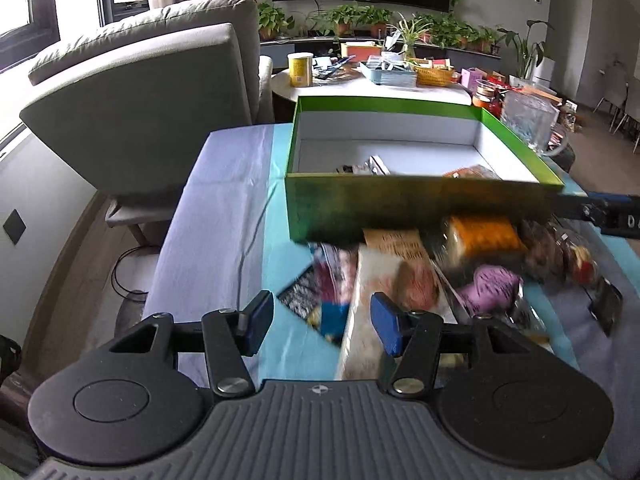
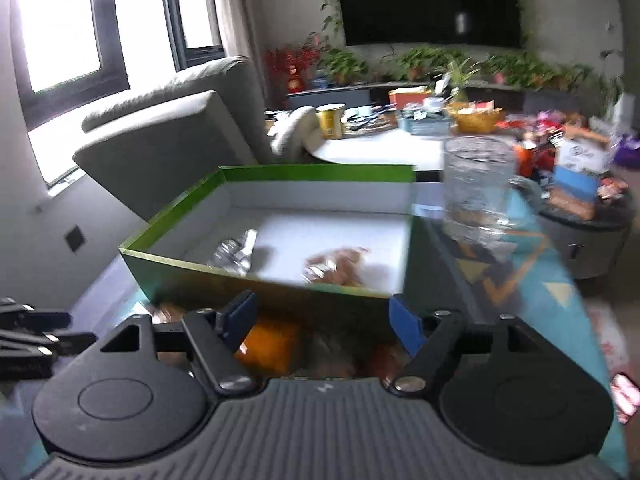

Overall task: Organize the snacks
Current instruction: 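Grasp the cream stick pack with the left tool while the right tool grasps the black bar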

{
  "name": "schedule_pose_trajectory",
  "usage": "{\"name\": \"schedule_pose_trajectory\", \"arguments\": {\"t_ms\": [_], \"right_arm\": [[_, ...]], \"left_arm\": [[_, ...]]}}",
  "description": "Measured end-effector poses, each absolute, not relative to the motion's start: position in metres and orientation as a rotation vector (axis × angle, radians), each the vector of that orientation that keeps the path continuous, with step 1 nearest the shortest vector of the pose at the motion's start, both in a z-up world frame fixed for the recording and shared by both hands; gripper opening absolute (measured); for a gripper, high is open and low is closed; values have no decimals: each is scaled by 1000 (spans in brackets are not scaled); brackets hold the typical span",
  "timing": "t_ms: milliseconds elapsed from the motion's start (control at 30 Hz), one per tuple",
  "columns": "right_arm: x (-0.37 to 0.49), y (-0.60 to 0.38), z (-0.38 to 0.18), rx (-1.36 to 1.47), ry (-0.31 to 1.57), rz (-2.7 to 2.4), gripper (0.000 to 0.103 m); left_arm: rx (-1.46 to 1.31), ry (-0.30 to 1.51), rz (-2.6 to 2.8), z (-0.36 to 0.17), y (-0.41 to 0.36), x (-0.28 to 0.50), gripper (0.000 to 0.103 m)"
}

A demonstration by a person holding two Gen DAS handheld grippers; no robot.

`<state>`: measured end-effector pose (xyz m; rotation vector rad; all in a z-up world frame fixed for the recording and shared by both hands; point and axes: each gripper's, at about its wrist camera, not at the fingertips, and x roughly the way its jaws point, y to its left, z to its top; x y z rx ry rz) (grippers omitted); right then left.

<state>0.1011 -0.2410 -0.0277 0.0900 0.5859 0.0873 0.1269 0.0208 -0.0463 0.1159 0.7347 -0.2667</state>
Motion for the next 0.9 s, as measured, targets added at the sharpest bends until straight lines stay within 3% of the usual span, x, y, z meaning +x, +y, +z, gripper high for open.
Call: {"name": "schedule_pose_trajectory", "arguments": {"t_ms": [300, 733, 833, 900], "right_arm": [[47, -281, -55, 126, 680, -28, 61], [46, -277, -81, 164, 735, -39, 62], [43, -270, -82, 160, 730, -27, 62], [43, -266, -82, 160, 728, -10, 62]], "left_arm": [[152, 754, -319, -64, 12, 106, 51], [138, 798, -295, -84, 12, 107, 50], [120, 796, -301, -85, 14, 108, 43], [127, 789, -299, -84, 13, 108, 26]]}}
